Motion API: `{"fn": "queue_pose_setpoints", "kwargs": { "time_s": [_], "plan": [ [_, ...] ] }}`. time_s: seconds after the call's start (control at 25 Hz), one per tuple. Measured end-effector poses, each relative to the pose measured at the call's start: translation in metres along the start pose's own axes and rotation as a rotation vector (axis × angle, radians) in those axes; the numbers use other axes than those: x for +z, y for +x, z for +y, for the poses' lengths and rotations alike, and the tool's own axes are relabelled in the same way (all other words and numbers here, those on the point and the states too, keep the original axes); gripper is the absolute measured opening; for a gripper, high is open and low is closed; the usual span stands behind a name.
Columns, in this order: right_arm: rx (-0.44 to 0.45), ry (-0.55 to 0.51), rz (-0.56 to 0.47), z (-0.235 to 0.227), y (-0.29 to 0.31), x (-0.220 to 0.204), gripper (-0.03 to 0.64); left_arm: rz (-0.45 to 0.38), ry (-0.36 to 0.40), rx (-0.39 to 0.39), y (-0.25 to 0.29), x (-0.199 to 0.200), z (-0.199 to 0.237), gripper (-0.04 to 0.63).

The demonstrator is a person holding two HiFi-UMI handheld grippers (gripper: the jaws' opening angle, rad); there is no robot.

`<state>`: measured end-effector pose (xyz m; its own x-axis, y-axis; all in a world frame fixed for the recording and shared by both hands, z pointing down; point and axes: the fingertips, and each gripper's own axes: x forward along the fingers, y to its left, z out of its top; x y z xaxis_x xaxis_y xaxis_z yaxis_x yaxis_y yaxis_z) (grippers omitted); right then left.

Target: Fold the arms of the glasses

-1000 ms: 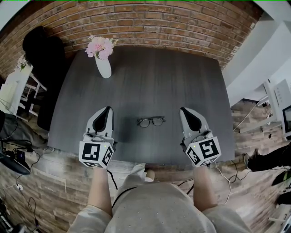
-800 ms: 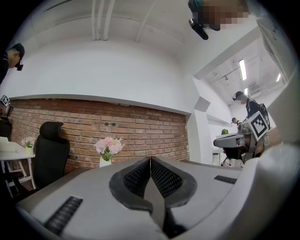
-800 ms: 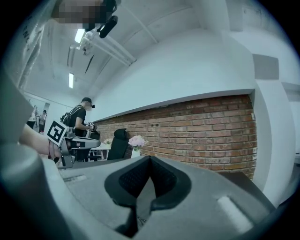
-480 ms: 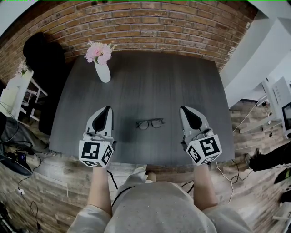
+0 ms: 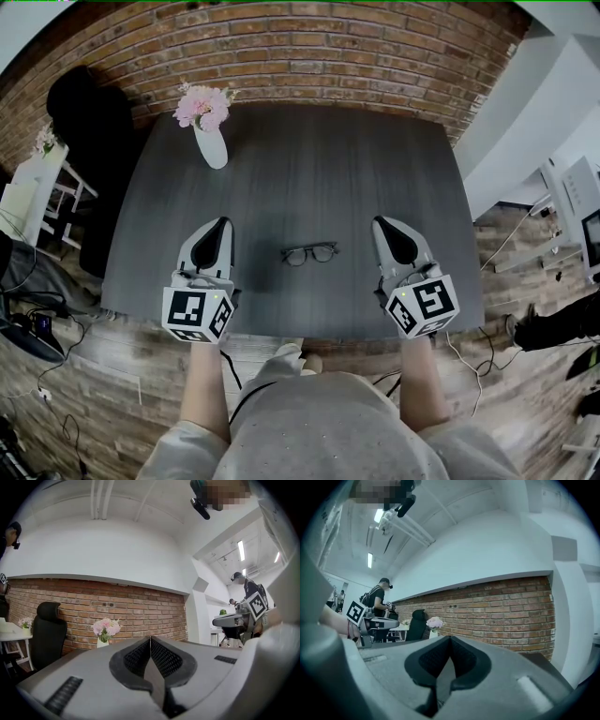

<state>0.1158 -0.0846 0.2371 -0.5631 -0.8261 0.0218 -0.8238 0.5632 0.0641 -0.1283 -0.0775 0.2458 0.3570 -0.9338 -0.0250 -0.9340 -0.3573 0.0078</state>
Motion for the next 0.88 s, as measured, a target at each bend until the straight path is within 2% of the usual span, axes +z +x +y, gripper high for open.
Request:
{"fn": "queue_pose_setpoints", "kwargs": {
  "time_s": [0.88],
  "plan": [
    [0.016, 0.009, 0.05, 0.004, 0.018, -0.024, -0.002, 0.04, -0.024, -0.005, 0.008, -0.023, 0.012, 0.002]
  ]
}}
